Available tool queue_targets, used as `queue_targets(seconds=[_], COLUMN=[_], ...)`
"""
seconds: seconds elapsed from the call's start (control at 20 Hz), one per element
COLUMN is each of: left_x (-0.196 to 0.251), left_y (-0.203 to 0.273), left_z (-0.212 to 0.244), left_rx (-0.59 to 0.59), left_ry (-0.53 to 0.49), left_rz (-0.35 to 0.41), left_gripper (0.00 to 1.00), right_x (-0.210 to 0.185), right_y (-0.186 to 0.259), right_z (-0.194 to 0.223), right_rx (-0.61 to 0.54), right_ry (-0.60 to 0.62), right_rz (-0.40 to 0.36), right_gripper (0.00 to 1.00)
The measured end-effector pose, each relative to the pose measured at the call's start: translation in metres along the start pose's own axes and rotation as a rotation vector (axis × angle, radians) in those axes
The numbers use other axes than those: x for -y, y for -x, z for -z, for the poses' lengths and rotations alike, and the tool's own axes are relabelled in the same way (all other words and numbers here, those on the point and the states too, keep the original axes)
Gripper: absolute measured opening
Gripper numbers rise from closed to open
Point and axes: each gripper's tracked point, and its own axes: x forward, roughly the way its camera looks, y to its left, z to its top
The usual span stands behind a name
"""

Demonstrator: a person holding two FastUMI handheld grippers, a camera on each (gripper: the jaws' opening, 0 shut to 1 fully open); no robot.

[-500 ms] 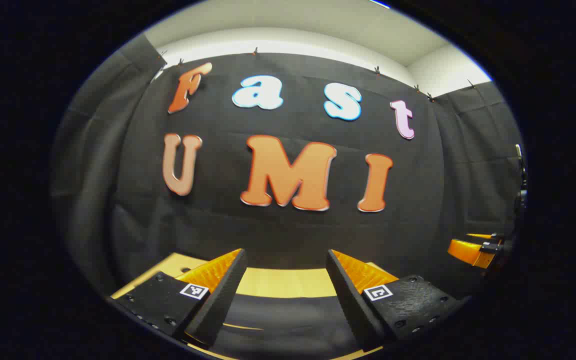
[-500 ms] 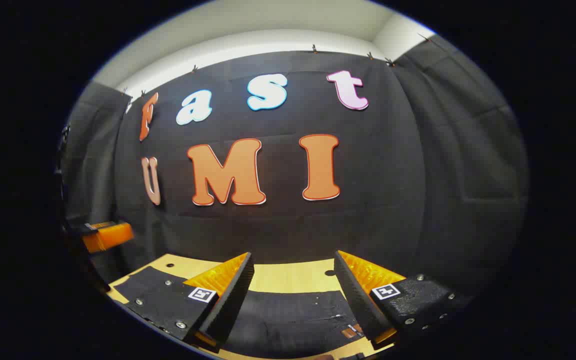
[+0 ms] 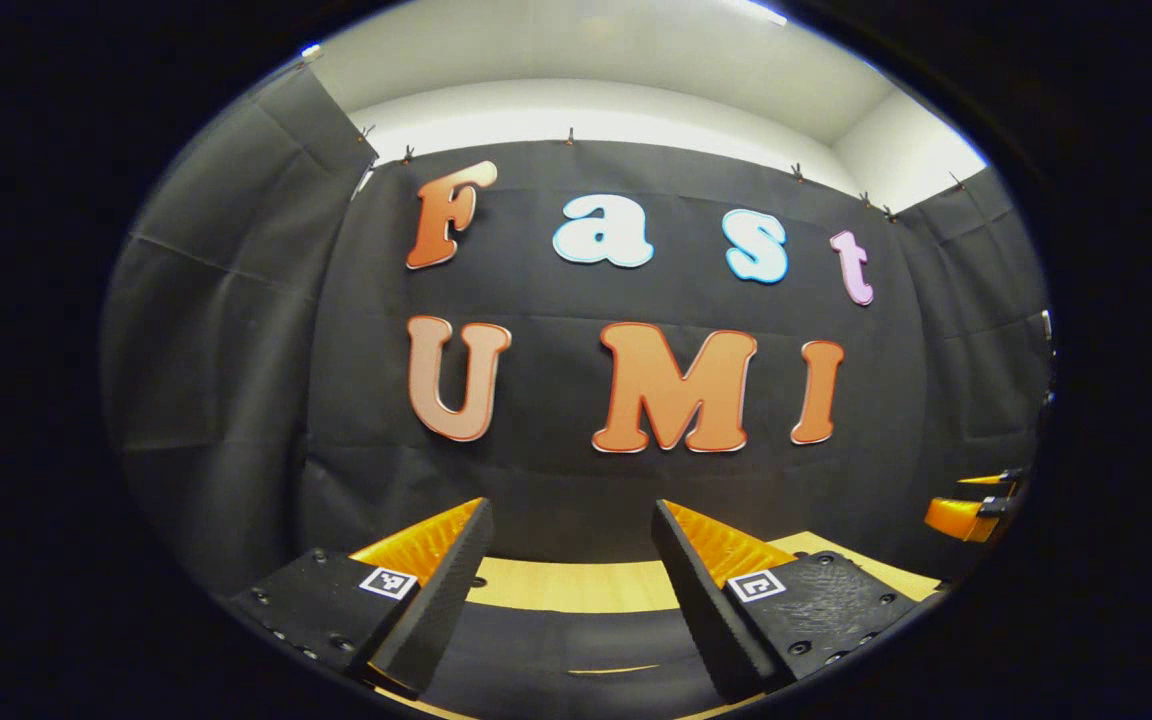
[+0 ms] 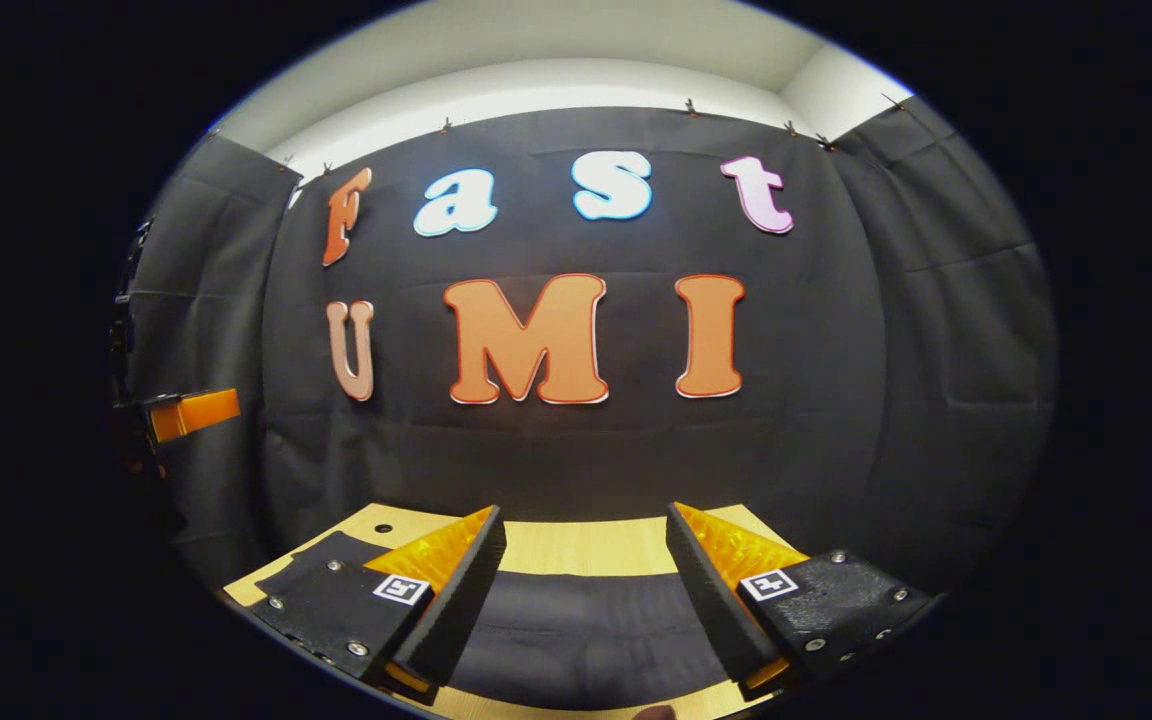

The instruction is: Grasp the waist and the cuffs of the jeans and fold them to make the two legs overlap; first hold the waist and fold one-third of the jeans toward the cuffs, then hold the cuffs and fold the remaining one-third in the same direction to finish folding.

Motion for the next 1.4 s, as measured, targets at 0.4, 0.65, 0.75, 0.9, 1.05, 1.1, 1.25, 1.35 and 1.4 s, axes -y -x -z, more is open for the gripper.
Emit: queue_targets(seconds=[0.4,0.65,0.75,0.9,1.05,1.1,1.25,1.35,1.4], left_x=[0.029,0.037,0.027,0.018,-0.003,-0.003,-0.017,-0.029,-0.036], left_y=[0.009,0.006,-0.001,-0.007,-0.009,-0.006,-0.007,-0.008,-0.007], left_z=[0.008,0.024,0.028,0.032,0.044,0.055,0.07,0.079,0.088], left_rx=[-0.018,-0.061,-0.085,-0.105,-0.149,-0.181,-0.225,-0.244,-0.26], left_ry=[0.014,0.012,0.02,0.016,0.027,0.063,0.146,0.215,0.264], left_rz=[-0.118,-0.102,-0.097,-0.035,-0.034,-0.015,-0.012,-0.031,-0.041], left_gripper=[0.94,0.94,0.94,0.95,0.97,0.95,0.97,0.97,0.97], right_x=[0.0,0.006,0.001,0.0,0.005,0.004,0.011,0.012,0.011], right_y=[-0.028,-0.053,-0.056,-0.056,-0.058,-0.058,-0.057,-0.057,-0.056], right_z=[-0.014,-0.006,-0.001,-0.004,0.009,0.013,0.016,0.02,0.022], right_rx=[-0.004,-0.022,-0.039,-0.024,-0.054,-0.074,-0.089,-0.105,-0.117], right_ry=[0.017,-0.019,-0.064,-0.061,-0.08,-0.095,-0.092,-0.089,-0.096], right_rz=[-0.187,-0.201,-0.191,-0.155,-0.113,-0.111,-0.082,-0.081,-0.085], right_gripper=[1.0,0.99,0.99,1.0,0.98,0.98,1.0,0.98,0.98])
